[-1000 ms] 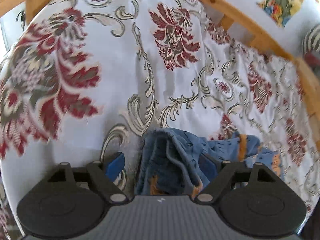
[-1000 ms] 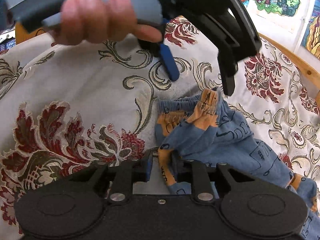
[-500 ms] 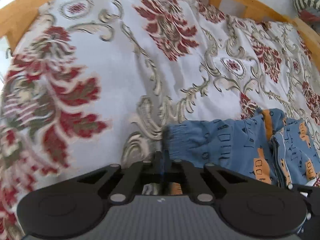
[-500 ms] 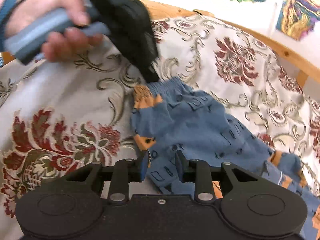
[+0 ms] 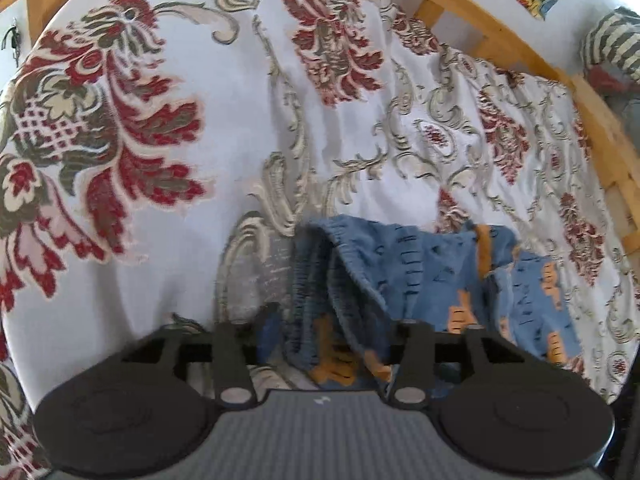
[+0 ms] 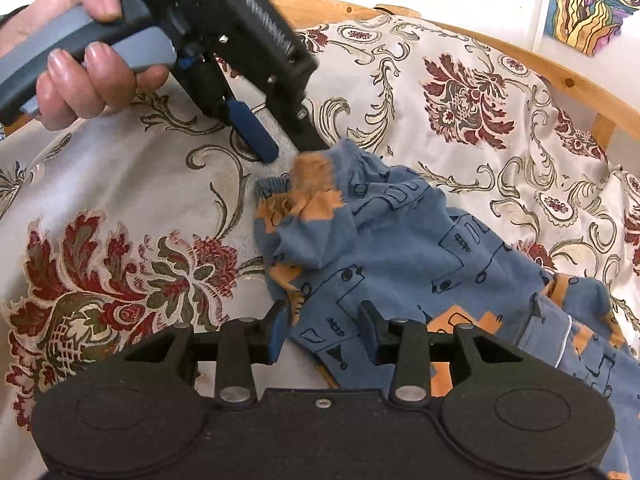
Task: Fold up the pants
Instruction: 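Lift the folded pants with both tools and fold them over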
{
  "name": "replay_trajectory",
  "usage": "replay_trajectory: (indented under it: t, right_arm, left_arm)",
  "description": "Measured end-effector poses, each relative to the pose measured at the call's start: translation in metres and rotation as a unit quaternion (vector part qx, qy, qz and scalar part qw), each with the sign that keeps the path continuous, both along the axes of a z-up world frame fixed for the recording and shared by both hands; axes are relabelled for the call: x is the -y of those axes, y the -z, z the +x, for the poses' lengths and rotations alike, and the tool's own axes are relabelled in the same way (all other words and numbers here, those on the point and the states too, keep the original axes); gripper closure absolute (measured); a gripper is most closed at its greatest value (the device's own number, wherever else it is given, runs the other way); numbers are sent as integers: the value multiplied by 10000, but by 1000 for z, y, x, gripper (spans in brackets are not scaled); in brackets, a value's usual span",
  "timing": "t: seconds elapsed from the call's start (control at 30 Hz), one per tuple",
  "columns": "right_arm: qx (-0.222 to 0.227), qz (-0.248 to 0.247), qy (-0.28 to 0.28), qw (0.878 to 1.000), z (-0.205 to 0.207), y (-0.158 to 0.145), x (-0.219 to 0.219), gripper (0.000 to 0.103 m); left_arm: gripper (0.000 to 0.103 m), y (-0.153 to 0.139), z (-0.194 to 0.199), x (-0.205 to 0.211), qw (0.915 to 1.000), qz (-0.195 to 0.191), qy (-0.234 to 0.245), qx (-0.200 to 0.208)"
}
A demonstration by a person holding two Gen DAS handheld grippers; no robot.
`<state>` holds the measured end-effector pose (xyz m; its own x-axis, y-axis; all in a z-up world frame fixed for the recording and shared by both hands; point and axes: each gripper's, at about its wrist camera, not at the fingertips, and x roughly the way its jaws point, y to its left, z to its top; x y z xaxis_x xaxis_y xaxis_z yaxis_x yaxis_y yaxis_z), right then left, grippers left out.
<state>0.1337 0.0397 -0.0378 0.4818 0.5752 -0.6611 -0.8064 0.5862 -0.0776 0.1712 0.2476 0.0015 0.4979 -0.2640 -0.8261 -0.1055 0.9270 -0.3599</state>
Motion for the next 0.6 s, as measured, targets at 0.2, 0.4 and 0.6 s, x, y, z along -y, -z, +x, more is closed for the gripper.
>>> replay_trajectory:
  t: [0.2,0.4,0.6]
  right_arm:
    - [288,-129,-519,9982,12,-31,19,62]
    - [130,-404,-1118,9928,74,-69,17,59]
    - [-1180,-232,-1545,9806,165,-68,-37,57]
  left_arm:
    - [20,-9,0,8,9999,7,118,51]
    - [14,-18,-17,4,9996,50,52,255]
    - [14,-8,-14,35,9950,986,-116,134]
